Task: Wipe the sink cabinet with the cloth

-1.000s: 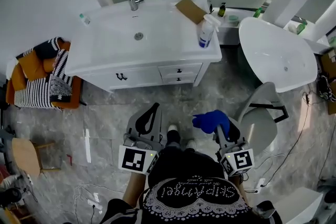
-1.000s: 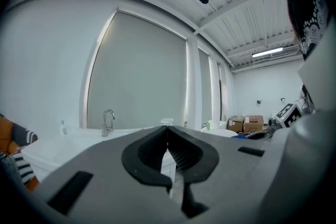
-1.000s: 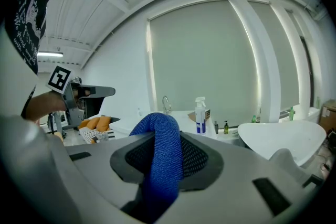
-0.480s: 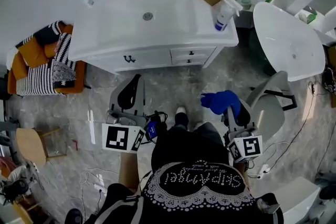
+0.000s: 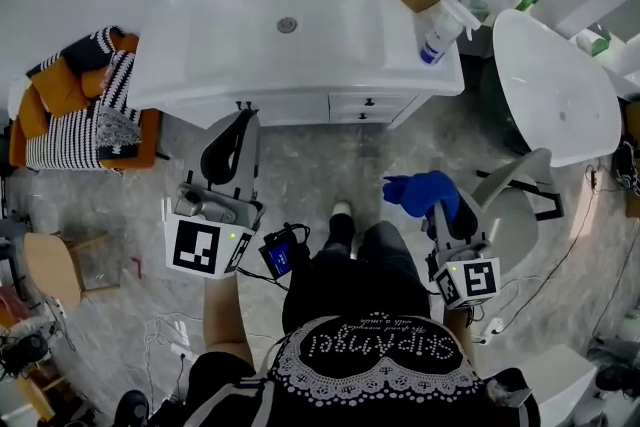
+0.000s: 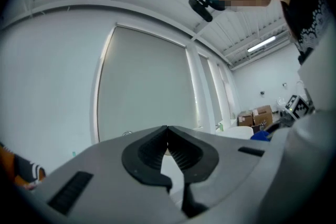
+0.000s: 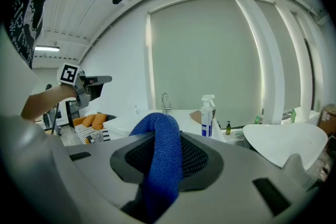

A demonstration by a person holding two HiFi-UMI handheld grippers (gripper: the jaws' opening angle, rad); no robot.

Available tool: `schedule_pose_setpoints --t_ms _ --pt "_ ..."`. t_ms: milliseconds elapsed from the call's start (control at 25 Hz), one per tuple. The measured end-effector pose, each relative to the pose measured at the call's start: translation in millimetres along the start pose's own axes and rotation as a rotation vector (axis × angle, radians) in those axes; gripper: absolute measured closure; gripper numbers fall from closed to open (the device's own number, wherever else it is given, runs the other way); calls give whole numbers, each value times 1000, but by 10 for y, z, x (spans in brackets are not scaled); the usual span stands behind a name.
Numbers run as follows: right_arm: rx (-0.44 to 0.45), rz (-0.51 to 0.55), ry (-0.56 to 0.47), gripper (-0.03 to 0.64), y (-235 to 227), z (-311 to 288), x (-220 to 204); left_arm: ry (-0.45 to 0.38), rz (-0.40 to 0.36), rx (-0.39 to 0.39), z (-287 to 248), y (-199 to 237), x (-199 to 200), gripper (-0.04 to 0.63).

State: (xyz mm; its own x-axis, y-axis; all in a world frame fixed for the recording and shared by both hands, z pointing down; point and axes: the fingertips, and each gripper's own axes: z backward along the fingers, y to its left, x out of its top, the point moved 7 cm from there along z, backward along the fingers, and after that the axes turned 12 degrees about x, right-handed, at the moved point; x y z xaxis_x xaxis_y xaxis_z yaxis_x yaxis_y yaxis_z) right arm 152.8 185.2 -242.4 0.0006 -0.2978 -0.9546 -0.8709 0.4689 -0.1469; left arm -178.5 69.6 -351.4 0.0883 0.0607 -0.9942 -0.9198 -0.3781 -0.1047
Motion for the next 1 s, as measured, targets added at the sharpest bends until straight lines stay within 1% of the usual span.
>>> schedule_pose_setpoints --t_ms 160,200,240,320,440,520,560,640,720,800,840,920,1000 --pt "4 -2 5 502 -116 -73 15 -29 -84 -118 19 146 74 591" --pt "7 -4 6 502 -133 -76 17 -17 -103 -131 58 209 44 591" --pt "10 -6 7 502 -148 -74 21 14 -114 -126 105 271 -11 591" --pt "10 -6 6 502 -196 -61 41 86 -118 -84 209 361 -190 591" --pt "2 0 1 502 -296 -6 85 192 -117 11 417 379 -593 591" --pt "-5 5 2 502 -370 40 105 255 -80 83 554 353 -854 591" --pt "-8 8 3 502 -407 58 114 275 -52 121 595 330 -949 591" --pt "-13 12 5 502 -479 84 127 288 -9 183 589 239 -1043 591" --pt "-14 14 5 502 -541 92 129 265 16 205 473 62 -1033 591" --pt "-9 15 4 502 -581 92 124 197 66 188 279 -217 -952 591" --pt "-3 16 3 502 -593 93 120 163 99 161 172 -395 -911 591" --pt "10 20 2 502 -608 95 114 138 156 64 -16 -808 -877 591" --pt "25 21 -1 502 -616 95 112 138 185 -38 -165 -1207 -853 591"
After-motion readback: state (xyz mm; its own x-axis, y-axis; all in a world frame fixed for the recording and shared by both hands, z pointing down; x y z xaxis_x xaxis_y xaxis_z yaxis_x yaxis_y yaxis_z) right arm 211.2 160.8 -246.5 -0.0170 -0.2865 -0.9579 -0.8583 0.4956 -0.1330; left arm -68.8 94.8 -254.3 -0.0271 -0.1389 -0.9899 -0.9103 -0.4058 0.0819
